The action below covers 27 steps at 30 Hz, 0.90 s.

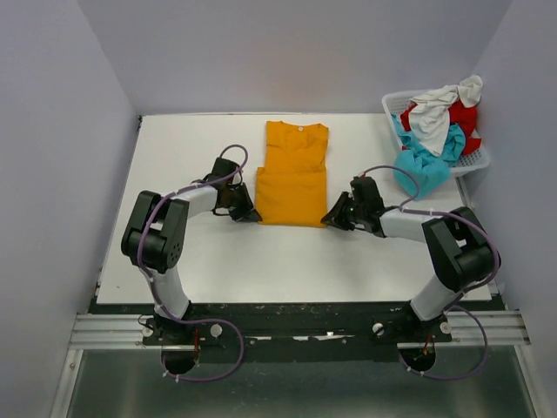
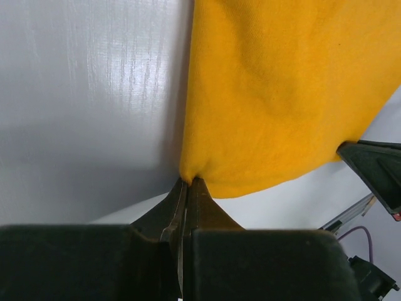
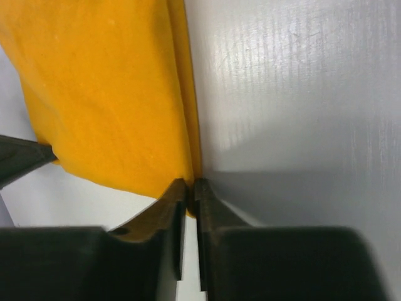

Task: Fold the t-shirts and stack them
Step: Grab one side of the 2/3 rectangular tshirt with both arms, then fold the long partially folded tshirt into a neat square

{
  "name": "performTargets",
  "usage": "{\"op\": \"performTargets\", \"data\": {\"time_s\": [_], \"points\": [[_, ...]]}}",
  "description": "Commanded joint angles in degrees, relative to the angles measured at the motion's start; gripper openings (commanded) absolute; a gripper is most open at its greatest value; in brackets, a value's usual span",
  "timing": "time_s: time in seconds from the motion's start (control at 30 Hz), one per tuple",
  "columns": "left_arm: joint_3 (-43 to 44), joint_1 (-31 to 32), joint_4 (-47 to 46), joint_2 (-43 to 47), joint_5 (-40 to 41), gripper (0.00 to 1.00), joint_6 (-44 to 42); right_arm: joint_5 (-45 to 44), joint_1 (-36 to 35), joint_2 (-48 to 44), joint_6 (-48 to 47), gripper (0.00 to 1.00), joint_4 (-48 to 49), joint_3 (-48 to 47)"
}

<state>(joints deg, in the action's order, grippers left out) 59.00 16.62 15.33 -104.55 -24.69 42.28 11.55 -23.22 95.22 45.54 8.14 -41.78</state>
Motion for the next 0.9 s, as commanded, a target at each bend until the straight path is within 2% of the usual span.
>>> {"op": "performTargets", "data": {"time_s": [0.0, 0.07, 0.27, 0.4, 0.57, 0.73, 0.87], "points": [[-3.5, 0.7, -1.4, 2.1, 0.5, 0.0, 0.4, -0.6, -0.4, -0.6, -0.9, 0.08, -6.1, 3.2], [-6.0, 1.3, -1.6, 4.6, 1.3, 0.0, 0.5, 0.5, -0.7, -2.6, -1.1, 0.01, -6.7, 5.0], [-19.9, 4.5, -3.3, 16.6, 4.6, 0.0, 5.0, 1.6, -4.3, -13.7, 0.0, 0.01, -14.1, 14.0], [-28.9, 10.2, -1.3, 25.9, 7.5, 0.0, 9.2, 1.2, -8.2, -24.6, 1.2, 0.01, -24.3, 18.5], [-37.9, 19.3, 4.7, 41.9, 10.6, 0.0, 18.0, 3.4, -14.4, -40.2, 4.9, 0.01, -34.9, 20.3], [-38.2, 24.9, 9.5, 55.9, 10.9, 0.0, 21.1, 6.1, -16.9, -48.1, 6.5, 0.01, -40.9, 18.8], [-33.5, 25.3, 8.7, 57.7, 9.5, 0.0, 17.5, -0.4, -16.9, -48.5, 4.9, 0.01, -43.9, 12.2]]}}
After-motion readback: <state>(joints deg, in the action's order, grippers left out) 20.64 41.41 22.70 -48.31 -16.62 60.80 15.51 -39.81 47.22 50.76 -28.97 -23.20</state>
